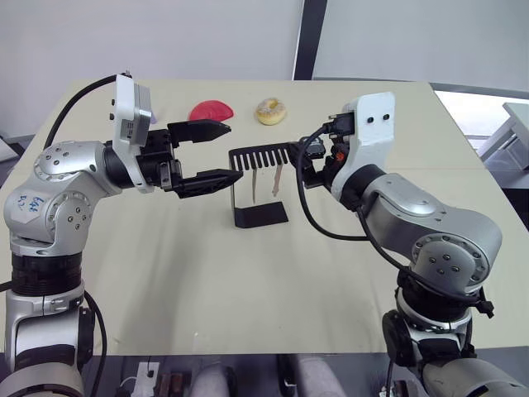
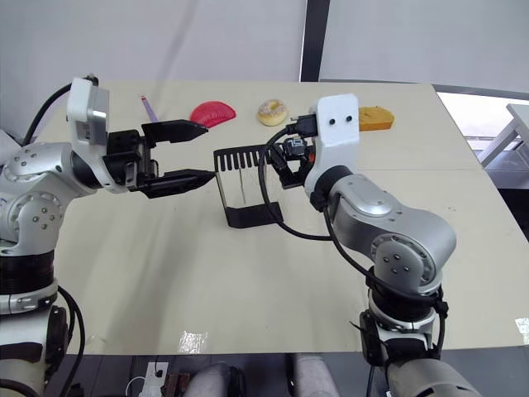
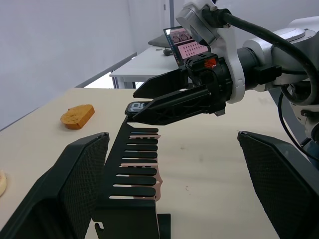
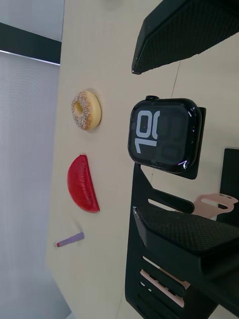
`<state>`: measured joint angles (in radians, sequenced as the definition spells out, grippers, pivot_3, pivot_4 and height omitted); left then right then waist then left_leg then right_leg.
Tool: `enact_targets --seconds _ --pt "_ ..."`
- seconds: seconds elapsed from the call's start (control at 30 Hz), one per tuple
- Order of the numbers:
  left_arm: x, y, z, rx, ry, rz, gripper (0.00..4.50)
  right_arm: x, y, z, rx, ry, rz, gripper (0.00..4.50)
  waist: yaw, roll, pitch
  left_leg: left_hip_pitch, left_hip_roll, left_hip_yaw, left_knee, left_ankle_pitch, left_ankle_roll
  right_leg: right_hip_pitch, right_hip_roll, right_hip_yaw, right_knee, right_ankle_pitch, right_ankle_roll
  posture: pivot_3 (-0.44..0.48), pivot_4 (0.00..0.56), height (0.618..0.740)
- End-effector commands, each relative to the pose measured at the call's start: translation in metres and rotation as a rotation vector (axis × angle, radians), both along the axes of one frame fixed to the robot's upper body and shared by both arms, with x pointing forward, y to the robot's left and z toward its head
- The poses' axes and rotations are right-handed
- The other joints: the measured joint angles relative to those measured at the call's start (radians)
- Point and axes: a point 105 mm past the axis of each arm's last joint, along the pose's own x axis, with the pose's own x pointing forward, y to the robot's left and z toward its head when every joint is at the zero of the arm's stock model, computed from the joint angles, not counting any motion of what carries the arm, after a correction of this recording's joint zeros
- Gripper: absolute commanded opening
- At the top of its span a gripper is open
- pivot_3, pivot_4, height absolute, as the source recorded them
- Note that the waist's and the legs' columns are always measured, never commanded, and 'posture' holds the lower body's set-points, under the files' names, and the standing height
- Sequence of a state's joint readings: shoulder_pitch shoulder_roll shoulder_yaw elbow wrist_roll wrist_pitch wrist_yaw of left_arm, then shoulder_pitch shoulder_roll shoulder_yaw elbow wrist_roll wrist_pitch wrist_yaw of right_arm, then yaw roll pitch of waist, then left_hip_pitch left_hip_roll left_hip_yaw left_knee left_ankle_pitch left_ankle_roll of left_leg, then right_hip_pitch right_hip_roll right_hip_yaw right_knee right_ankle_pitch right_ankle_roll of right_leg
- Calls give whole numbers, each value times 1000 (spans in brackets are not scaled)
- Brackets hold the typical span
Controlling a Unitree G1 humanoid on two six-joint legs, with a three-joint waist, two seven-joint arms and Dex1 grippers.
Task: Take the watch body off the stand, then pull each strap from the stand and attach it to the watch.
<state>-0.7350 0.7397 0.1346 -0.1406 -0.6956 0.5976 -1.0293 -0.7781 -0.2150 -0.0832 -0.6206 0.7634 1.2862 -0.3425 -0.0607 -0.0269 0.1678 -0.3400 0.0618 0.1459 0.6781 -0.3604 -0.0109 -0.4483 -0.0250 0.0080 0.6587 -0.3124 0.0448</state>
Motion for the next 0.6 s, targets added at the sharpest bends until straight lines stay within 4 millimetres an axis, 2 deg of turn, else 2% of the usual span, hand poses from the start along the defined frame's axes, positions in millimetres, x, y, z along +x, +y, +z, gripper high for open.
enact_targets --seconds 0.03,0.6 --pt "-3 0 8 -6 -44 -6 4500 -2 5 10 4 -45 23 3600 0 0 0 0 0 0 0 0 0 0 0 0 0 0 0 0 150 737" --pt "-4 0 9 -19 -53 0 4500 2 5 7 -16 -40 23 3600 -1 0 0 0 0 0 -1 0 0 0 0 0 0 0 0 0 150 737"
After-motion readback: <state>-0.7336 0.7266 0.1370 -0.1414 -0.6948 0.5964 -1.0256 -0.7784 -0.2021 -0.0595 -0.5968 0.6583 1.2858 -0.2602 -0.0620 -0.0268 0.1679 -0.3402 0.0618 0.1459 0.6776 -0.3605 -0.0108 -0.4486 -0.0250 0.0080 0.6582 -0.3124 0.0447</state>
